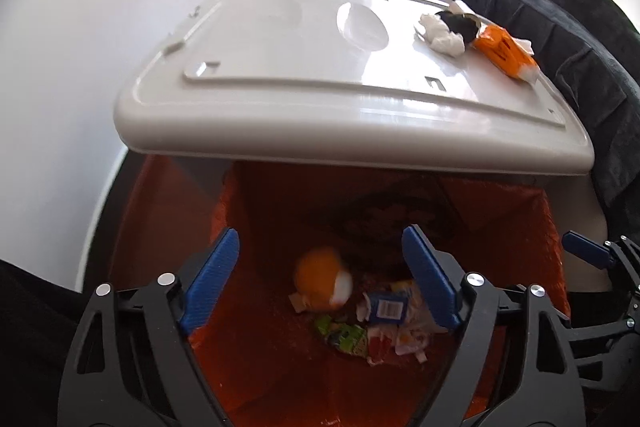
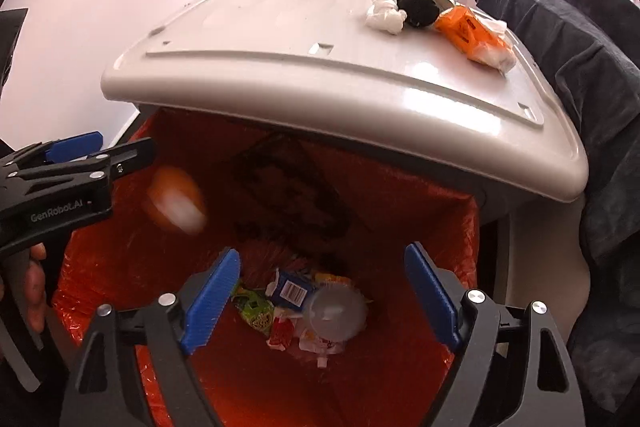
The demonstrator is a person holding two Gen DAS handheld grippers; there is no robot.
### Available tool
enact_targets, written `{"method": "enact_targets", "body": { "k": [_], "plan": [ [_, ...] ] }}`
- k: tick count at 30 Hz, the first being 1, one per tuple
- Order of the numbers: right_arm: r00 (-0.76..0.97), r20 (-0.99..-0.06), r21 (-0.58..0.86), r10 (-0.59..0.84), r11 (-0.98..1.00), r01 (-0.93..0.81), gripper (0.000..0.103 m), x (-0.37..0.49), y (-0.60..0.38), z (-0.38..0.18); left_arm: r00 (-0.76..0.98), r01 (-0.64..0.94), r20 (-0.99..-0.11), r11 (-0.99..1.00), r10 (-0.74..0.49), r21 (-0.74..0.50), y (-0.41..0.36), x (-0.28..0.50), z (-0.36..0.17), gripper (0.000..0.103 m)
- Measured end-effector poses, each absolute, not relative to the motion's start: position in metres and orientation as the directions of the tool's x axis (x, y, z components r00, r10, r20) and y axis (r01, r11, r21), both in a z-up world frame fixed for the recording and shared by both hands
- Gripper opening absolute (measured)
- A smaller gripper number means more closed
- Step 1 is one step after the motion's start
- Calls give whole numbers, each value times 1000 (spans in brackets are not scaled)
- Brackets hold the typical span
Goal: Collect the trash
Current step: 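Carry the blue cup and orange sock over the bin and open both grippers, then grasp the white tissue with the left gripper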
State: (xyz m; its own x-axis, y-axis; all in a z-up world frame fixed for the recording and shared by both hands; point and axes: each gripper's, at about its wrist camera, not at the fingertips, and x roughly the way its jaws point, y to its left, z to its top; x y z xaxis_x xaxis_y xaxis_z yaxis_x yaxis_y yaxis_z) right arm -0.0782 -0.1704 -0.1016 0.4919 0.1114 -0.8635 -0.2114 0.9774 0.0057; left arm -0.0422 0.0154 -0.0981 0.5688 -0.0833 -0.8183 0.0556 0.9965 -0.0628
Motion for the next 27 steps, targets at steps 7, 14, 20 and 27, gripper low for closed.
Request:
{"method": "enact_targets", "body": {
  "k": [7,14,20,27],
  "plan": [
    [505,-855,70,117,991,-111,84,-71,-189,-98,559,68,-825,996,-83,-54,11,-39,-102,83],
    [517,-848,84,113,993,-80,85,-69,-196,-93,556,66,-827,996,-82,-55,10,-38,-103,83],
    [591,-806,37,47,999,-29,85,-66,-209,-64,589,71,-800,994,-109,-84,6,-27,-83,83],
    [695,-718,46,-20,996,77,89,-52,-249,3,673,106,-724,989,-151,-108,-30,21,-37,83]
  ]
}}
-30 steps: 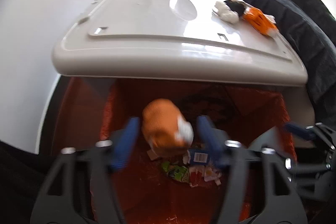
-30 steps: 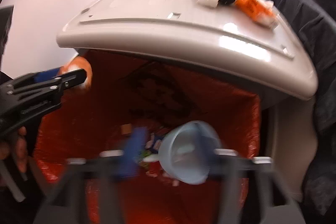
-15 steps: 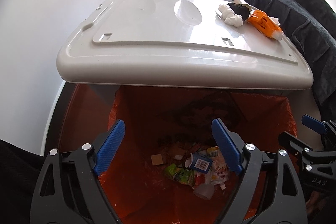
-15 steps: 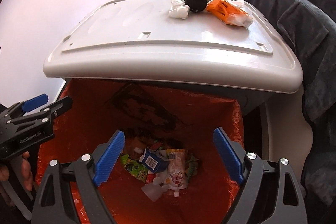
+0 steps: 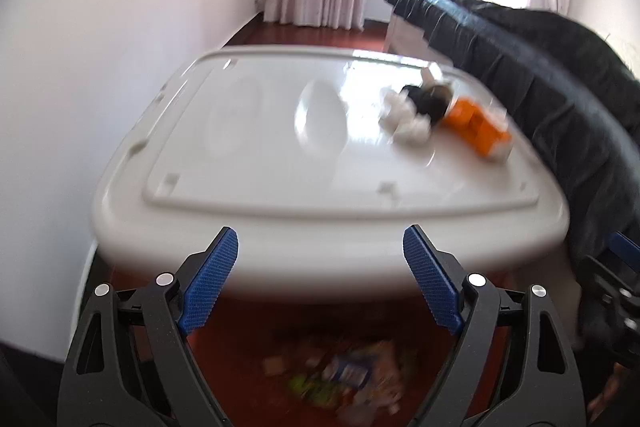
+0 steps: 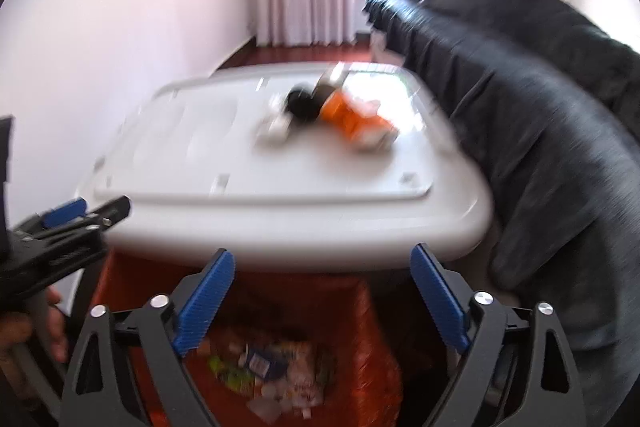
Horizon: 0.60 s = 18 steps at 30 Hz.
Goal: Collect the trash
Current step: 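Grasp the white tissue with the left gripper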
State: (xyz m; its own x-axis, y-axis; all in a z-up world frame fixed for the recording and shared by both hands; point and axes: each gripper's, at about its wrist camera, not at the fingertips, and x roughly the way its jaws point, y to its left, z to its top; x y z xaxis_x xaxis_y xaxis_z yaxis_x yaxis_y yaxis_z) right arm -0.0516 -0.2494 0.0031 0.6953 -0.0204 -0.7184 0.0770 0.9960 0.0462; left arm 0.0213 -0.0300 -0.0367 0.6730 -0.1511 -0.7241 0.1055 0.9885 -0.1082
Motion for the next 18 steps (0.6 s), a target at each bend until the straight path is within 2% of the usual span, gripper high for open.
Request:
{"method": "enact_targets", "body": {
  "k": [7,18],
  "plan": [
    [758,-647,-7,-82,995,102,91,-21,-273,46,664,149,-721,980,-197,-130,-95,92,-42,83],
    [760,-648,37,-55,994,103,91,3,-295,39,624,180,-765,982,-158,-56,-156,176,-82,82]
  ]
}}
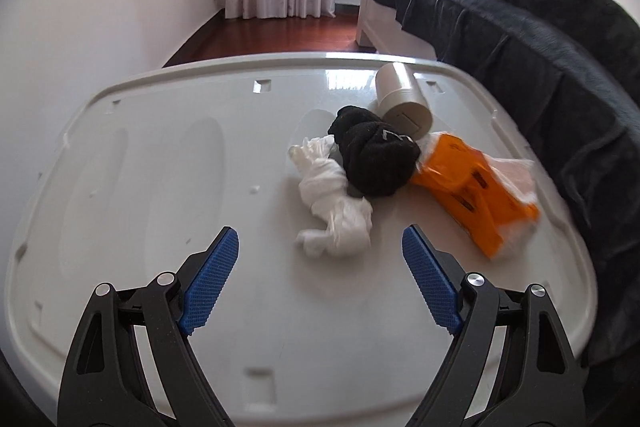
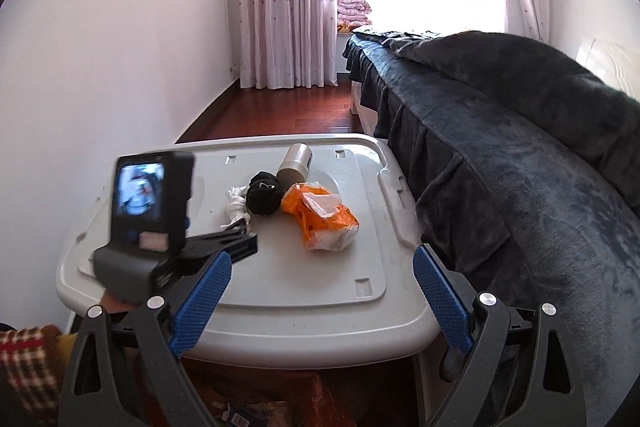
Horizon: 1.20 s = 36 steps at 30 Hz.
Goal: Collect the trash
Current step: 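Grasp the white tissue with the left gripper, then hold the tissue with the left gripper while the right gripper grasps the orange-white plastic bag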
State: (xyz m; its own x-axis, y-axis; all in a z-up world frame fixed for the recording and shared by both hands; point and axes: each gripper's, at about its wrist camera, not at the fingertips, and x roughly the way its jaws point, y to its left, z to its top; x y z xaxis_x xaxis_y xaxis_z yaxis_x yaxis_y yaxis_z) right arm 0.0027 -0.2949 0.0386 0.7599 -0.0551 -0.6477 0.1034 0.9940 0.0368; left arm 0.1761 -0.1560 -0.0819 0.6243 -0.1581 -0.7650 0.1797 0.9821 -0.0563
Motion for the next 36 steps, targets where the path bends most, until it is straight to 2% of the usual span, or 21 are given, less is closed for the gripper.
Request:
{"method": "enact_targets", "body": {
  "k": [3,6,8,9,10,16,24,31,36],
  "plan": [
    [755,-654,66,-39,992,109,91,4,-302,34,613,167,-777,985,-140,-46,-161,194,-91,82],
    [758,-651,76,-27,992,101,91,2,-302,35,596,168,-794,986,-119,-22,-166,206,-99,72],
    [768,-640,77,-17,993,87,91,0,-299,38,549,183,-824,982,-140,-45,-167,215,-106,48],
    [772,-635,73,-14,994,78,91,-1,-298,39,547,178,-827,983,-129,-36,-165,216,-107,43],
    [776,-631,64,-14,995,70,91,-1,-296,40,550,174,-826,984,-122,-30,-165,217,-106,27],
    [771,-636,60,-17,996,71,91,3,-297,36,521,144,-838,984,-164,-103,-138,209,-95,26],
    [709,-705,27,-6,999,35,91,53,-300,17,599,157,-782,983,-171,-95,-103,159,-63,26],
    [634,-773,-44,-29,999,-8,91,143,-300,-39,615,173,-760,977,-208,-127,-84,127,-53,26],
    [565,-825,-42,-24,999,-19,91,186,-306,-70,613,190,-758,973,-224,-134,-79,115,-54,26]
  ]
}}
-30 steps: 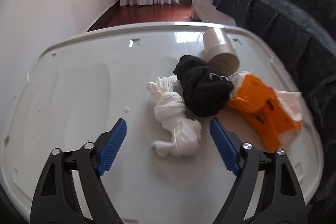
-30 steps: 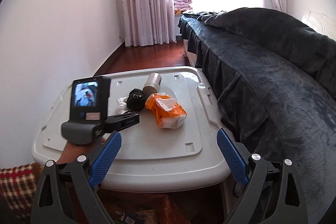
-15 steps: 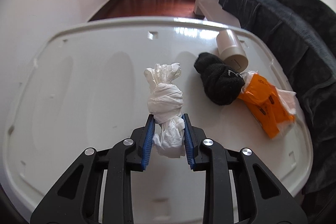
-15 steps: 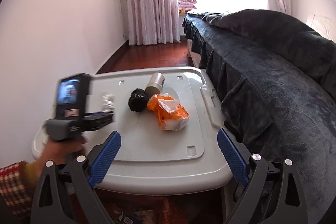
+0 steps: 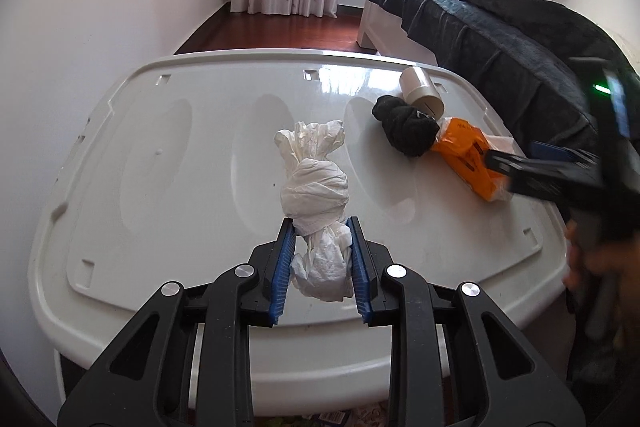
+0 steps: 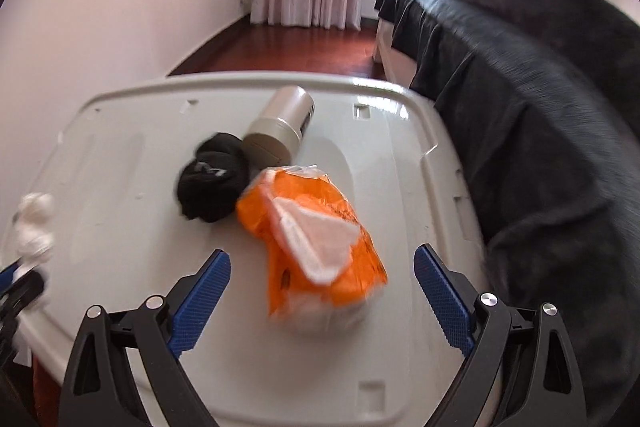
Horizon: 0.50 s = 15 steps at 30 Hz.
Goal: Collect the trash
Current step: 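Hold the tissue with the left gripper while the right gripper grasps the orange-white plastic bag, then carry the tissue and plastic bag over the bin and open both grippers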
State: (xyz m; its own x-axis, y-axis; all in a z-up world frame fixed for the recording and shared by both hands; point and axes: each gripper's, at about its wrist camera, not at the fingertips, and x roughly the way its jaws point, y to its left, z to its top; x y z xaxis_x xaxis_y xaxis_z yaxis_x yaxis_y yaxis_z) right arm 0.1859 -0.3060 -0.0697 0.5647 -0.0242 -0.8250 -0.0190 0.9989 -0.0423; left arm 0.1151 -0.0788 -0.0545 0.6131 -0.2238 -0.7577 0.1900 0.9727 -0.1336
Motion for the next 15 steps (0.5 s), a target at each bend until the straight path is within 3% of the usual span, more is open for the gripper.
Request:
{"method": "enact_targets", "body": {
  "k": [4,6,8,15],
  "plan": [
    [508,-861,-40,-16,999,-36,91,206,-305,-86,607,200,-759,969,-237,-143,-76,113,-58,26],
    [495,-868,-59,-27,997,-50,85,209,-304,-89,606,200,-758,969,-241,-148,-75,114,-60,26],
    [476,-878,-84,-41,994,-69,70,212,-302,-95,605,201,-758,968,-243,-150,-74,113,-60,26],
    [486,-872,-108,-63,992,-64,38,205,-301,-91,608,212,-753,965,-252,-152,-77,110,-59,26]
  ]
}}
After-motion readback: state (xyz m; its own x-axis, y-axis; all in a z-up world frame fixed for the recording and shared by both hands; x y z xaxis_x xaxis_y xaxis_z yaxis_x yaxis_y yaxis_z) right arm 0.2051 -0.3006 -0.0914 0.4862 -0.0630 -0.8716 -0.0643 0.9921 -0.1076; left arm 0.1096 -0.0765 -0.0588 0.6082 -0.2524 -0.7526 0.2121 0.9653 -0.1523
